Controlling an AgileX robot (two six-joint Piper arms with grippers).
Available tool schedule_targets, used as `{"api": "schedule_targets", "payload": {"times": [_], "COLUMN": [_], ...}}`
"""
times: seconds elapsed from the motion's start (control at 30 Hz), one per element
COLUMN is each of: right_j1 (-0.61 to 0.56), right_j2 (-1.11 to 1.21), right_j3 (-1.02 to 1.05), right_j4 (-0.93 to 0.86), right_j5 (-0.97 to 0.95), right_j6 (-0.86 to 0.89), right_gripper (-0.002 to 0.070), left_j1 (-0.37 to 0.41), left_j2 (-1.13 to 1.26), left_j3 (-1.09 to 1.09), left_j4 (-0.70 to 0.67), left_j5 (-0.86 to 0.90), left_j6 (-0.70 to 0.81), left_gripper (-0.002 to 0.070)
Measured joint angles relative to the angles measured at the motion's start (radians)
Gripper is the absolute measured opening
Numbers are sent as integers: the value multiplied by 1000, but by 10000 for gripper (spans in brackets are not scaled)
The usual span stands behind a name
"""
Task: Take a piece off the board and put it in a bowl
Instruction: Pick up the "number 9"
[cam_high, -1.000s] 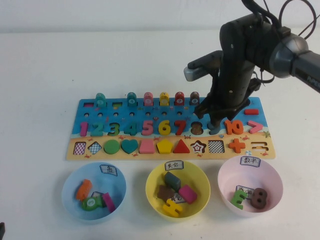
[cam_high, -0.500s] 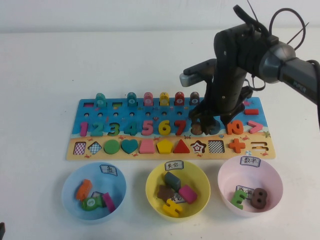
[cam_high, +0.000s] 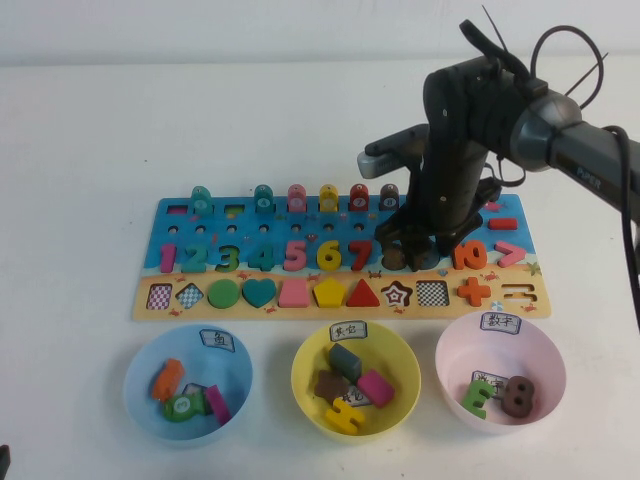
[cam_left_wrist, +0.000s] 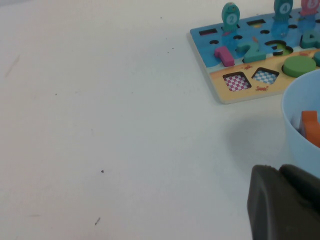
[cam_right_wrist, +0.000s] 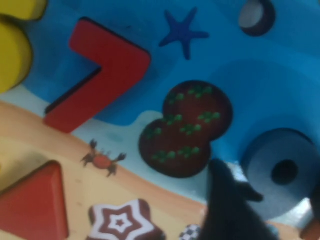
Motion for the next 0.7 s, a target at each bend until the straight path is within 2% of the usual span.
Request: {"api": "schedule_targets", "payload": {"times": [0.13, 0.7], "right_j1": [-2, -2], "right_j2": [0, 5], "right_j3": [0, -119], "right_j4": [-6, -18], "right_j5": [-7, 1], "right_j6": [9, 11], "right_gripper": [243, 243], "left_j1": [0, 0], "left_j2": [0, 0], "left_j3": [0, 0], "left_j4": [0, 0], "left_j5": [0, 0], "left_j6": [0, 0], "left_gripper": [-5, -4]}}
